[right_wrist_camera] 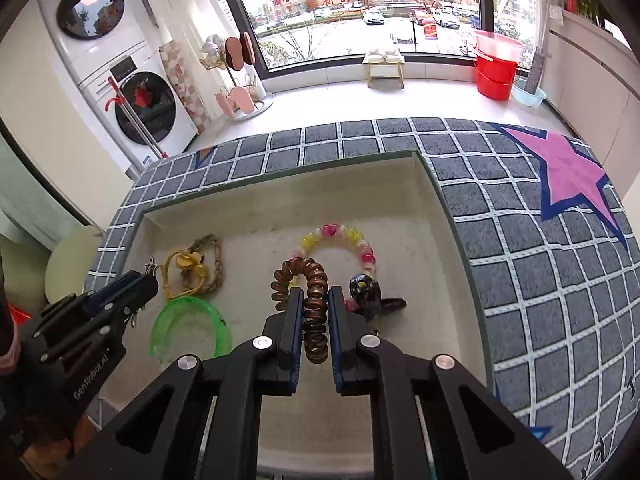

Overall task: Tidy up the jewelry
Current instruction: 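Carry the coiled hair tie and silver barrette into the tray and open both tools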

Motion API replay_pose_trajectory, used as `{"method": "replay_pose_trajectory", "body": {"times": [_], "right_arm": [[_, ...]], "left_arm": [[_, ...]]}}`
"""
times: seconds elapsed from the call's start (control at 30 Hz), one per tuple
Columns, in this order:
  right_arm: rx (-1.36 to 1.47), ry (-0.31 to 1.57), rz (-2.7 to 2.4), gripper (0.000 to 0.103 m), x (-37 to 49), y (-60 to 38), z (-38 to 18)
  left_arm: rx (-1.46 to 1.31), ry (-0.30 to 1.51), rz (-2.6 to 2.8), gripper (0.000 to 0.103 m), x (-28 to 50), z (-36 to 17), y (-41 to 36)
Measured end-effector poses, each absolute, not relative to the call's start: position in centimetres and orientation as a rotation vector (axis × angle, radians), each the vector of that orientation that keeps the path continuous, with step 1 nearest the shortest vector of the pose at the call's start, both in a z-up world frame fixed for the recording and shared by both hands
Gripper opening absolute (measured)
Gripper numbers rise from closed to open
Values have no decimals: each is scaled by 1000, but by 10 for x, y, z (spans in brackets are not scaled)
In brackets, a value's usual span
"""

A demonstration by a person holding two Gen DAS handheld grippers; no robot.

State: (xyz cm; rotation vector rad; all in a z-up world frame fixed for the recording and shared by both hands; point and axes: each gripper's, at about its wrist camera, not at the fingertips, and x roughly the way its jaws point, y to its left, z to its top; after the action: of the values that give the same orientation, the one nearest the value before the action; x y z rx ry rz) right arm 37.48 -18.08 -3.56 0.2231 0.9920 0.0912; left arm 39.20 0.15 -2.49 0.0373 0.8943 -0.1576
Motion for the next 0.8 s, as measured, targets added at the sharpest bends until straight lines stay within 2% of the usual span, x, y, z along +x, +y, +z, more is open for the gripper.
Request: {"method": "replay_pose_trajectory", "body": {"times": [0.53, 0.57, 0.63, 0.67, 0.7, 0.8], "right_arm": [[178, 1016, 81, 15, 380, -178, -52], [183, 1018, 86, 18, 380, -178, -52], [190, 1022, 90, 32, 379, -179, -52], [190, 1020, 91, 46, 379, -179, -51], [191, 1013, 92, 54, 378, -179, -50], [193, 995, 100, 55, 375, -178, -45]], "left_arm": [[111, 924, -158, 31, 391, -38, -12], [112, 924, -158, 31, 391, -38, -13], [114, 923, -159, 31, 391, -38, -16], [112, 922, -161, 31, 390, -37, -16], [110, 921, -164, 31, 390, -36, -17], [101, 920, -167, 31, 388, -34, -17]]}}
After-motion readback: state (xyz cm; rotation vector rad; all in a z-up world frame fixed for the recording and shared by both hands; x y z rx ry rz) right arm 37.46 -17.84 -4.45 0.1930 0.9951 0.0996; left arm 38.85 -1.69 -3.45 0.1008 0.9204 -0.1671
